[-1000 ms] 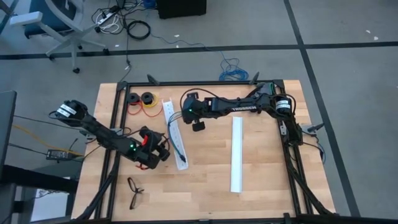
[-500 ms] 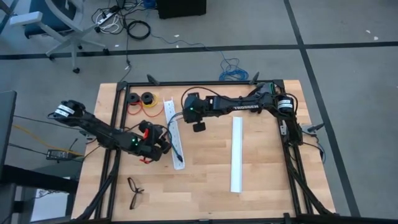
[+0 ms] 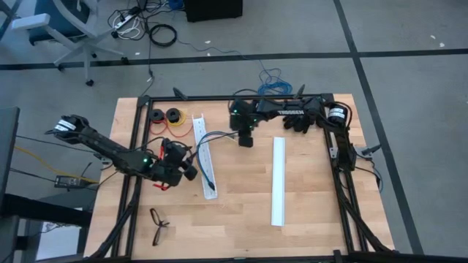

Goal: Ziptie cables
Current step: Put the zip-tied cables into the white cable duct

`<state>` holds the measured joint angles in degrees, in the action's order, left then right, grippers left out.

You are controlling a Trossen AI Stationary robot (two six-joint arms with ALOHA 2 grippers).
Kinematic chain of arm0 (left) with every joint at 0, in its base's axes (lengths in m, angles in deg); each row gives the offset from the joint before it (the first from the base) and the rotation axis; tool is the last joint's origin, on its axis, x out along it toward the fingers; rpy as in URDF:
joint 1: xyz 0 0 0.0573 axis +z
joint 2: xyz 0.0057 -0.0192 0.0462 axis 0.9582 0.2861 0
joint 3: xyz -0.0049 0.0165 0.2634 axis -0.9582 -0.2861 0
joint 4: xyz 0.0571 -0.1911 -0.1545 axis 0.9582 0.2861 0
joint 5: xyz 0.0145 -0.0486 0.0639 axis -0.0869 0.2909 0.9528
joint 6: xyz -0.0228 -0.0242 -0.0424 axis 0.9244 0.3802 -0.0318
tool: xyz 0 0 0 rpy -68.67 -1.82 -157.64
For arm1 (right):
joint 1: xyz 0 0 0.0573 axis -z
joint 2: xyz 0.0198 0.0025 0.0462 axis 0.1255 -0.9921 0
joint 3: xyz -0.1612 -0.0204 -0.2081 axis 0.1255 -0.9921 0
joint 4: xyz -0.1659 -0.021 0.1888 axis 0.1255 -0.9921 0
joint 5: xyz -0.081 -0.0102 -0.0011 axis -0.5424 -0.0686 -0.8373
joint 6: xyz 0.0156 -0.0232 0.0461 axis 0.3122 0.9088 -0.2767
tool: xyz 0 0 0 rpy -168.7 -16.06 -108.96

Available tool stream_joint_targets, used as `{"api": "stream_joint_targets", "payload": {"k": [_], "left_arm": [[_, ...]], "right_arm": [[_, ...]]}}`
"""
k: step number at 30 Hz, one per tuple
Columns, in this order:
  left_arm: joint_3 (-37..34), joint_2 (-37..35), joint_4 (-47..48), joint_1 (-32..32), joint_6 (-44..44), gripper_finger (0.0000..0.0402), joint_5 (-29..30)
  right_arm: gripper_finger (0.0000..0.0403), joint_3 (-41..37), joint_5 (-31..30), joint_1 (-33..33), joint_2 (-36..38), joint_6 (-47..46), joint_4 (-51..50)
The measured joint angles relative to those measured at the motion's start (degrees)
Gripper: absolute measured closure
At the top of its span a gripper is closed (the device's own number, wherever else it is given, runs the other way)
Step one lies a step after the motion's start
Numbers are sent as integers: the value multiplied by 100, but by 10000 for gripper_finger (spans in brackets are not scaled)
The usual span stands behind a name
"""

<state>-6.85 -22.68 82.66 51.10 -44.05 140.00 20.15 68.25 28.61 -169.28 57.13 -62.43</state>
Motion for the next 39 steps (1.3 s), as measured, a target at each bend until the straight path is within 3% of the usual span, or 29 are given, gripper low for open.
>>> {"api": "stream_joint_targets", "payload": {"k": [7, 14, 16, 20, 22, 25, 28, 39], "left_arm": [[-1, 244, -628, 121, -13, 245, -502], [2, 718, -1549, 492, -448, 245, -735], [2, 725, -1365, 554, -268, 245, -509], [2, 469, -492, 588, 558, 245, 528], [4, 356, 130, 742, 1111, 245, 598], [0, 271, 1092, 1200, 2074, 245, 31], [-4, 363, 1457, 1777, 2266, 245, -703], [-2, 468, -239, 4151, -97, 245, -2524]], "right_arm": [[317, -583, 620, 414, 0, -397, -59], [342, -1082, 658, 486, 403, -347, -26], [351, -1231, 595, 496, 637, -279, 29], [367, -1639, 415, 565, 1202, -157, 228], [375, -1920, 397, 608, 1466, -110, 534], [385, -2295, 399, 664, 1774, -93, 1069], [392, -2539, 404, 663, 1871, -148, 1354], [395, -2641, 459, 431, 1810, -275, 1421]]}}
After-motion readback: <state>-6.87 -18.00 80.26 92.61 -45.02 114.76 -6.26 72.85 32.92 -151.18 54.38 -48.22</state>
